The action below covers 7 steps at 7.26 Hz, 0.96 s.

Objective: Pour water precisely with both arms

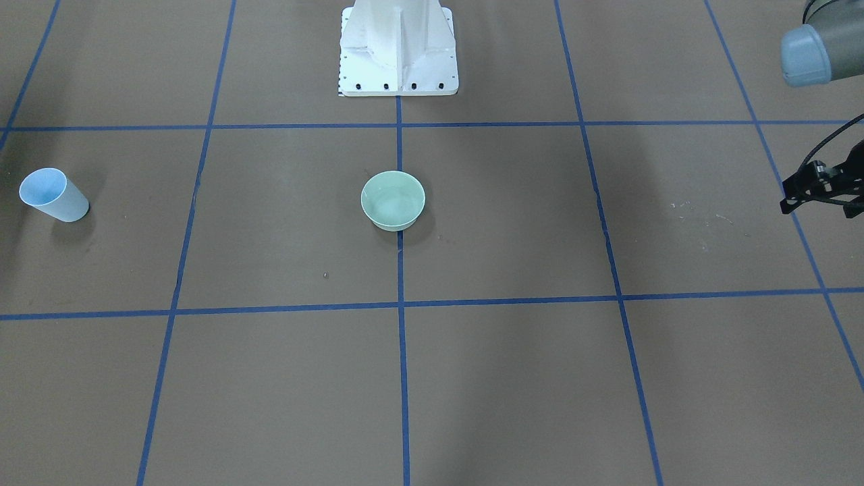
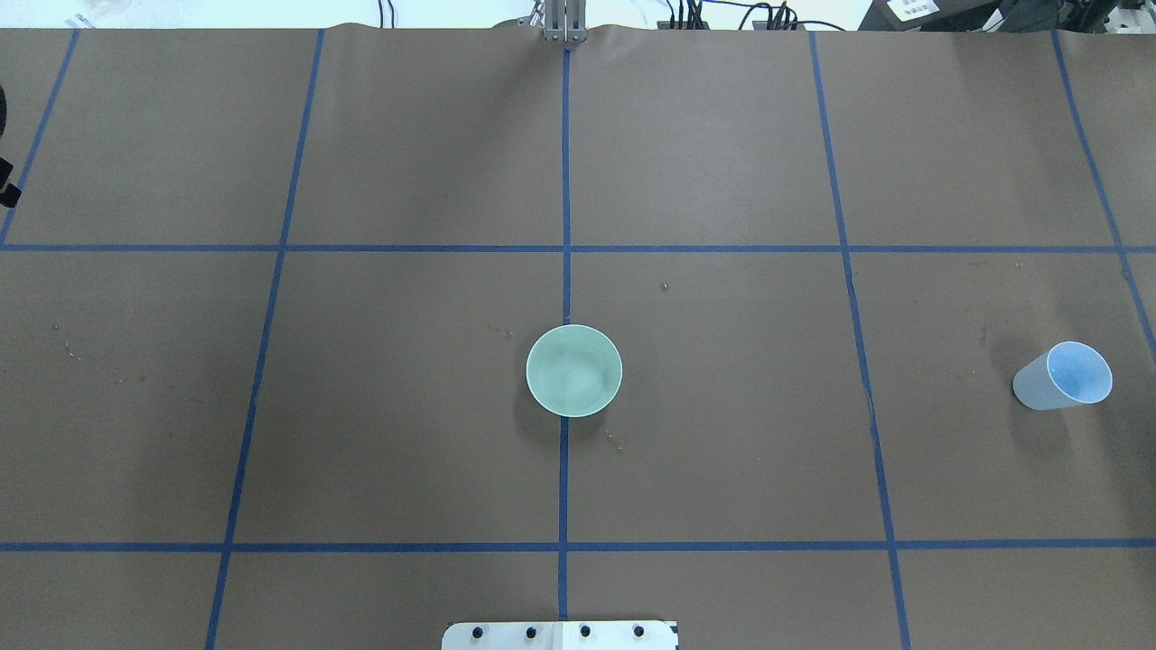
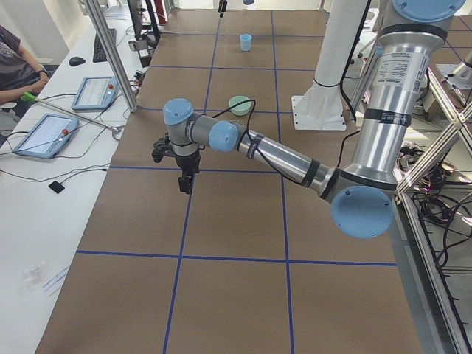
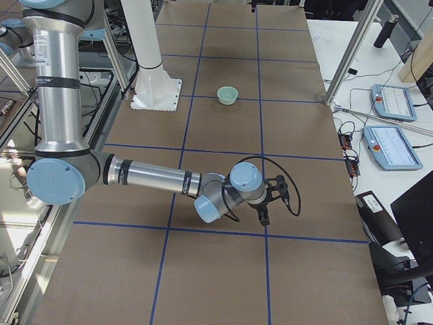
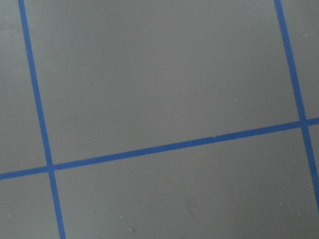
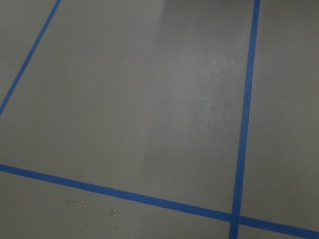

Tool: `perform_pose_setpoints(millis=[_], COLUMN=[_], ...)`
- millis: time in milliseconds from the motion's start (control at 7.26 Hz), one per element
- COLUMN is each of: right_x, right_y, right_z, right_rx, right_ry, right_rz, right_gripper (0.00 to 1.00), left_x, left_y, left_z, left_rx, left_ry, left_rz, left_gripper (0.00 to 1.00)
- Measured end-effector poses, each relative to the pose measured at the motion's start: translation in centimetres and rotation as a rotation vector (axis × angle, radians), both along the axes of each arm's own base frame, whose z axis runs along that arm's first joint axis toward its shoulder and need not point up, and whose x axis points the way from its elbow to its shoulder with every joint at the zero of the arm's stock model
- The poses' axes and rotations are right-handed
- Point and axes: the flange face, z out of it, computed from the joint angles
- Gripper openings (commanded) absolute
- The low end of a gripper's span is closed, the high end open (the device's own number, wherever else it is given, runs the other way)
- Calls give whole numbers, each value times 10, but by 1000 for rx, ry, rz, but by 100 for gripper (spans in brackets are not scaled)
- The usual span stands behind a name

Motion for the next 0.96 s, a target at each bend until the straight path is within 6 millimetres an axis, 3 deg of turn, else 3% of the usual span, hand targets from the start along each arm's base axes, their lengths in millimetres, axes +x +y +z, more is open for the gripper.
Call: perform_pose_setpoints(millis=[276,551,965], right_x=[-1,0,11], right_y=[0,13,31], right_z=[-38,-69,-66], right_rx=[-86,-140,-164], right_ry=[42,65,92], right_rz=[-51,-90,-145], right_gripper=[99,99,99], left_x=[-21,-43,-57], left_y=[12,19,17], left_z=[15,32,61], left_rx=[-25,45,73], left_ry=[48,47,-17], left_rz=[-3,54,89], left_gripper=[99,100,100])
